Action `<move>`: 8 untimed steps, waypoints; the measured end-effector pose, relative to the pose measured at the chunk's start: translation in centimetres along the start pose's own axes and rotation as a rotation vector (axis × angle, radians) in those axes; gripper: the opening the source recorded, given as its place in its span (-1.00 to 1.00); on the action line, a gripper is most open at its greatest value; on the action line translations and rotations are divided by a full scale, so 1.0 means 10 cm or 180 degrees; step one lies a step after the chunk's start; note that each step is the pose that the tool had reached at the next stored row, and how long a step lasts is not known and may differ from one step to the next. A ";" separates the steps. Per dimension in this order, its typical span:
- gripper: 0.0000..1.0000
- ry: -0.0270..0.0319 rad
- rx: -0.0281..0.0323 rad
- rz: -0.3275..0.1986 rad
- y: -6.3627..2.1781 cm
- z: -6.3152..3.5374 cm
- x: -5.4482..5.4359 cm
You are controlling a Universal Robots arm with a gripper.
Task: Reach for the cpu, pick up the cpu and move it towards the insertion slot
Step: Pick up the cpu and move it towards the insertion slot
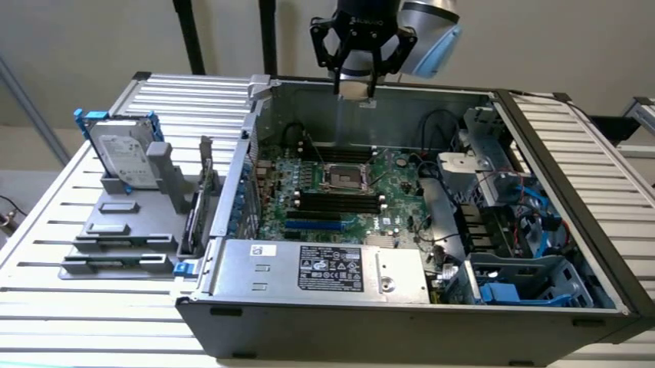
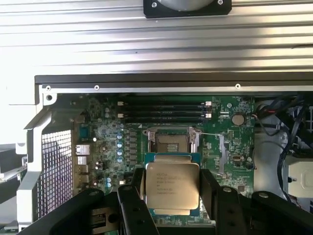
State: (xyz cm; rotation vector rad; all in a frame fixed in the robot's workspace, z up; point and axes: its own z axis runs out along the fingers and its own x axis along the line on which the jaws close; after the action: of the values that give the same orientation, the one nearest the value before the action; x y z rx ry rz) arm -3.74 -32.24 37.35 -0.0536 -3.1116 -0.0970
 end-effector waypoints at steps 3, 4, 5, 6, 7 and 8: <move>0.09 0.0000 0.0000 0.0002 0.021 0.003 -0.01; 0.09 0.0000 0.0001 0.0002 0.023 0.003 -0.01; 0.09 0.0000 0.0000 0.0002 0.023 0.003 -0.01; 0.09 0.0000 0.0000 0.0002 0.023 0.003 -0.01; 0.09 0.0000 0.0000 0.0002 0.024 0.004 -0.01; 0.09 0.0000 0.0000 0.0002 0.024 0.004 -0.01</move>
State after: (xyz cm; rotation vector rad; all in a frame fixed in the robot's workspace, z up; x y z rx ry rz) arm -3.64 -32.01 37.33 -0.0546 -3.1116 -0.0970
